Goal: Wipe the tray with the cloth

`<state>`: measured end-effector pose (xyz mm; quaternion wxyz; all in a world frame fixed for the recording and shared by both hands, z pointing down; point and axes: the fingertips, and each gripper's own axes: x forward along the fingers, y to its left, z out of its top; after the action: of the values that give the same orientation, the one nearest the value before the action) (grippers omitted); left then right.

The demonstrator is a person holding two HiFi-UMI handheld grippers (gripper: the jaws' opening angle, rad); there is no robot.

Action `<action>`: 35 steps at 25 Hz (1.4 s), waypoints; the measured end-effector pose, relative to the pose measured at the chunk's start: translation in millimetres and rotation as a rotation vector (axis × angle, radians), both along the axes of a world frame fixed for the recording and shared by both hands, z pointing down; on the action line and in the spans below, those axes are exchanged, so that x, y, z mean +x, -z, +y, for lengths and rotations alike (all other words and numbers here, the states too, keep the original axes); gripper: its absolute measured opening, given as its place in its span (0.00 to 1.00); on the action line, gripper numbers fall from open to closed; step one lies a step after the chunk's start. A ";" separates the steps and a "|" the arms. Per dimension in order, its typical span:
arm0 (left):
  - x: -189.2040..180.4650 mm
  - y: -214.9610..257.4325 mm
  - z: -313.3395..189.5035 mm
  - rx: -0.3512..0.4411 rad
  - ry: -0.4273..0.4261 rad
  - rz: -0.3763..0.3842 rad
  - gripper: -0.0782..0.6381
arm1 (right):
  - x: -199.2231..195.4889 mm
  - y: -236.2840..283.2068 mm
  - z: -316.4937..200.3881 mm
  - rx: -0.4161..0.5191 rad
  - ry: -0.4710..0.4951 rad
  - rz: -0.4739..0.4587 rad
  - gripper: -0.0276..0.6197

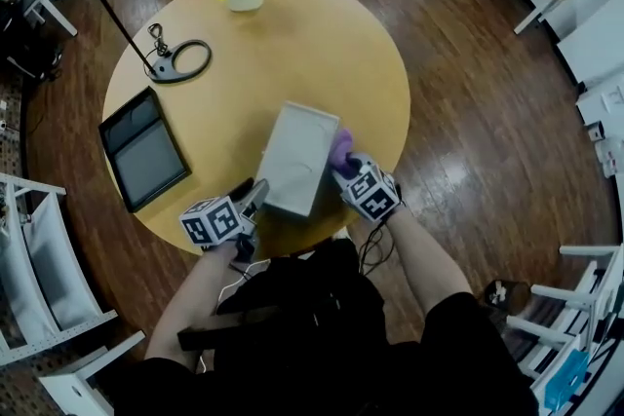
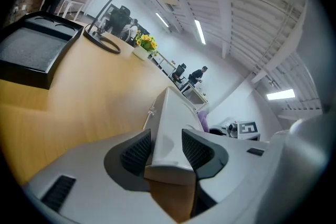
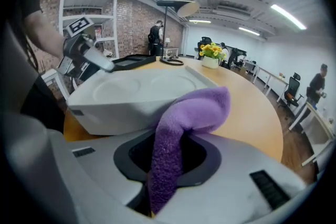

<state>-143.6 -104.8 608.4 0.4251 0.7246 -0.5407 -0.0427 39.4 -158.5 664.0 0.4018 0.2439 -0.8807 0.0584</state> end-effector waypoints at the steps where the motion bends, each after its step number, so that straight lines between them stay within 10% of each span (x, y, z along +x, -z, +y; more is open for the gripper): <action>1: 0.6 0.4 0.2 0.004 -0.012 0.004 0.36 | -1.1 -2.9 10.0 0.012 0.008 0.005 0.17; 13: 3.3 3.8 -0.3 0.029 -0.078 -0.007 0.36 | -13.4 11.9 71.1 0.145 0.157 0.086 0.17; 35: 3.7 12.7 -0.5 0.061 -0.050 0.036 0.34 | -27.2 26.5 166.9 0.005 0.183 -0.101 0.17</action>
<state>-139.9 -105.3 595.7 0.4136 0.7496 -0.5131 -0.0616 12.2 8.4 637.4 0.3599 0.1601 -0.9186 0.0313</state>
